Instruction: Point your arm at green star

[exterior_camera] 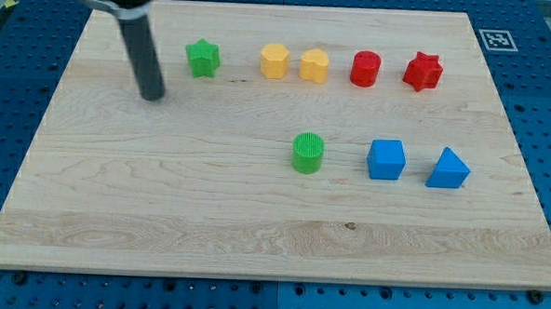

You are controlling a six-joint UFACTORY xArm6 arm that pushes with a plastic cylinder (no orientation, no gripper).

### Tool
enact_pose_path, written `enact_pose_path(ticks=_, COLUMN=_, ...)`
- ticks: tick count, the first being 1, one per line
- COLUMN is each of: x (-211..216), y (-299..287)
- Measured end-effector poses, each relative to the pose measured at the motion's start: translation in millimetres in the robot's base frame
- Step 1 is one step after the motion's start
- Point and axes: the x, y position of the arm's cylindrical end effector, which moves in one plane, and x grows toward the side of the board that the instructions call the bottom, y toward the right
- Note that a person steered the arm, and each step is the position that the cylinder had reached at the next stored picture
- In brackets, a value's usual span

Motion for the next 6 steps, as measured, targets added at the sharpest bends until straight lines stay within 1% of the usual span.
enact_pose_path(ticks=1, x=-62, y=2)
enact_pose_path(ticks=2, x=-106, y=47)
enact_pose_path(ticks=3, x=-108, y=70)
enact_pose_path(ticks=4, x=-98, y=69)
enact_pose_path(ticks=6, x=-64, y=69)
